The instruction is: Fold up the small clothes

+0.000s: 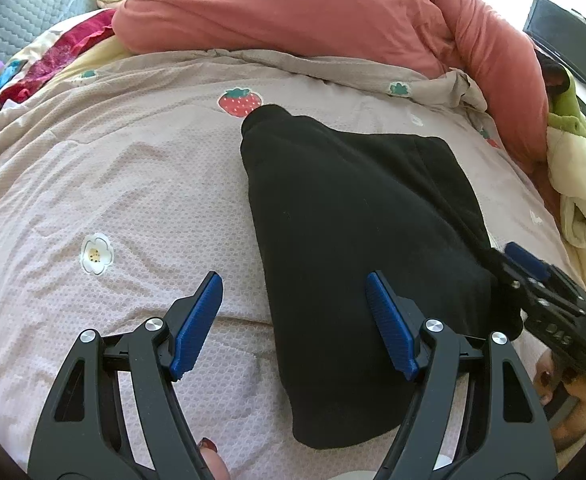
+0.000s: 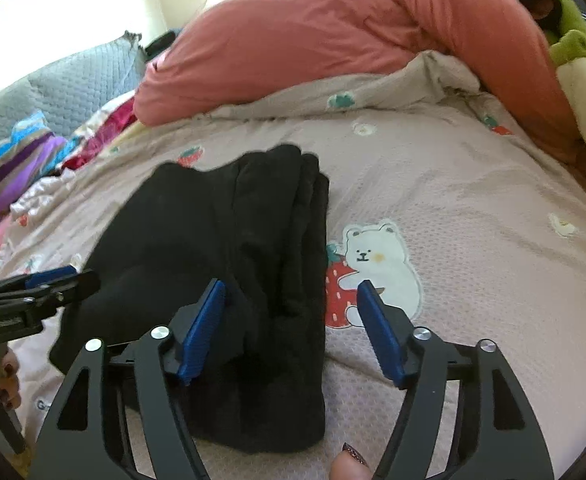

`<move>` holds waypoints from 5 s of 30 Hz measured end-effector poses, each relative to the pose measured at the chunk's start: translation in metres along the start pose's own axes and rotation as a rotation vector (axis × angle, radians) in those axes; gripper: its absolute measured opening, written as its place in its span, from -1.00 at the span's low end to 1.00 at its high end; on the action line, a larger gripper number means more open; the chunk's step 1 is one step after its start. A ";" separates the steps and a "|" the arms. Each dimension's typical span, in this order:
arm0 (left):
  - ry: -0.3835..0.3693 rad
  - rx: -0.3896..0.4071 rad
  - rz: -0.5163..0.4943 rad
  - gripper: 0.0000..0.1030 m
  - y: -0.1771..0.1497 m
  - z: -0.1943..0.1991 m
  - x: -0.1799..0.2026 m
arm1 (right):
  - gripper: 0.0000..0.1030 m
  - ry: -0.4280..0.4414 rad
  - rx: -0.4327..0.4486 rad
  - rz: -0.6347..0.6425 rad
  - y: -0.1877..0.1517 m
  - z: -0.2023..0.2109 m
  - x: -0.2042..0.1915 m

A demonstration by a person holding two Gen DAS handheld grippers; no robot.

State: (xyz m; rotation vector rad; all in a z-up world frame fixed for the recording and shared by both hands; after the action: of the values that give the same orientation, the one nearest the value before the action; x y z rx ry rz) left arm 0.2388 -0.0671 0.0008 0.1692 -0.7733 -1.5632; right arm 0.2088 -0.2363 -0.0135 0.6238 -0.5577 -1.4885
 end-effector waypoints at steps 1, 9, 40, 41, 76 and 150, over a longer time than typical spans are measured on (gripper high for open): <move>0.002 0.001 -0.003 0.29 0.000 0.001 0.000 | 0.40 -0.002 0.008 -0.001 0.000 0.004 0.001; -0.006 0.005 -0.007 0.29 0.001 0.005 0.004 | 0.68 -0.025 0.083 0.007 0.000 0.039 0.009; 0.052 0.219 -0.128 0.81 -0.045 0.133 0.015 | 0.91 -0.010 0.323 0.041 -0.026 0.167 -0.030; 0.054 0.219 -0.130 0.81 -0.047 0.135 0.015 | 0.91 -0.010 0.324 0.043 -0.027 0.169 -0.031; 0.093 0.180 -0.037 0.81 -0.136 0.140 -0.027 | 0.91 -0.140 0.158 -0.008 -0.129 0.149 -0.054; 0.188 0.134 -0.010 0.82 -0.145 0.135 -0.035 | 0.91 -0.140 0.115 0.032 -0.134 0.142 -0.062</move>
State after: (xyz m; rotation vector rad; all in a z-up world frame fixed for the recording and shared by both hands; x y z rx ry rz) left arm 0.0528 0.0077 0.0106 0.4127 -0.7296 -1.4812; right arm 0.0126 -0.1778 0.0004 0.5998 -0.7622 -1.4844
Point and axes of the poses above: each gripper's, at about its wrist camera, not at the fingertips, and z roughly against the way its jaws point, x to its right, y to its top, the point moved 3 cm from there along -z, roughly the way its jaws point, and after that the axes turned 12 degrees about -y, right-handed, at the moved point
